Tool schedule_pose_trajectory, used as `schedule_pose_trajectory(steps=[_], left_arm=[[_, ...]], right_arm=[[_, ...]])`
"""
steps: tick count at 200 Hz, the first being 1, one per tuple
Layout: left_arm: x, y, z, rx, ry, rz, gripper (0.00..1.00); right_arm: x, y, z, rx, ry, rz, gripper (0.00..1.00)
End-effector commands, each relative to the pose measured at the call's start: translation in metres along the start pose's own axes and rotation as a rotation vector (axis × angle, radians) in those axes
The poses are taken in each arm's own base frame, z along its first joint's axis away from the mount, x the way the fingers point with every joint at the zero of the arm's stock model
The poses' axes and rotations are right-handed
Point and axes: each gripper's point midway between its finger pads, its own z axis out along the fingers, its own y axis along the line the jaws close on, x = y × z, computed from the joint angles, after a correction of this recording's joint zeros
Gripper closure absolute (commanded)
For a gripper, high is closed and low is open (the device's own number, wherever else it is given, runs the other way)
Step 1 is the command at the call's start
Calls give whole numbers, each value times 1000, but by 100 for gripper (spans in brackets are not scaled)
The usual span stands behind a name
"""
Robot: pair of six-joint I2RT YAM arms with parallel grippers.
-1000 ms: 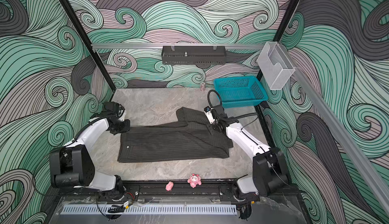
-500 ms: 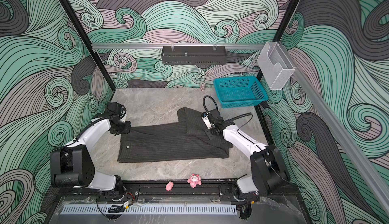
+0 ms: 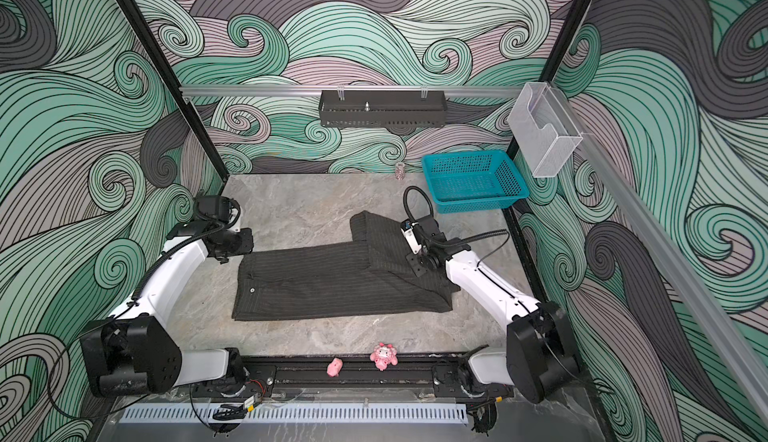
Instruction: Fold and stack the long sleeve shirts
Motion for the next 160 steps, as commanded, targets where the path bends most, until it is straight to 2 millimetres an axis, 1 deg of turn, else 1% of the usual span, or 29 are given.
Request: schedule_pose_trajectory(steps=[1, 13, 22, 34, 43, 56, 66, 73, 90, 103, 111, 120, 127, 138, 151, 160], left_arm=[[11, -37, 20, 147, 117, -132, 68], [29, -49, 43, 184, 239, -215, 70], [43, -55, 57, 200, 318, -266, 70], [62, -59, 76, 207, 394, -319, 70], [75, -57, 86, 200, 428, -346, 71], [91, -47, 99, 149, 469, -364, 71], [103, -38, 105, 95, 513, -375, 70], [106, -34, 107, 76, 534, -385, 68], [108, -23, 111, 20, 540, -395, 64], [107, -15, 111, -14, 541, -400, 62], [106, -13, 111, -20, 539, -405, 61], [103, -12, 109, -19, 531, -405, 61], [97, -13, 107, -9, 518, -402, 60], [83, -21, 101, 31, 483, -384, 58], [56, -36, 91, 82, 419, -328, 52], [36, -50, 81, 114, 378, -276, 46]], right_arm=[[-32, 10, -2, -72, -64, 107, 54], [-41, 16, 8, -115, -42, 165, 58], [-41, 21, 19, -142, -4, 218, 60], [-38, 26, 35, -168, 55, 294, 63], [-31, 30, 47, -187, 110, 349, 65], [-16, 35, 61, -204, 194, 414, 66], [-2, 39, 70, -214, 252, 453, 66], [7, 42, 74, -220, 282, 474, 66], [32, 51, 82, -230, 347, 505, 66], [50, 54, 82, -225, 388, 512, 66], [57, 55, 81, -227, 402, 510, 66], [59, 56, 76, -232, 401, 501, 66], [57, 55, 71, -232, 386, 493, 65], [45, 47, 61, -211, 337, 474, 61], [24, 37, 48, -187, 270, 453, 58], [8, 28, 40, -162, 226, 446, 53]])
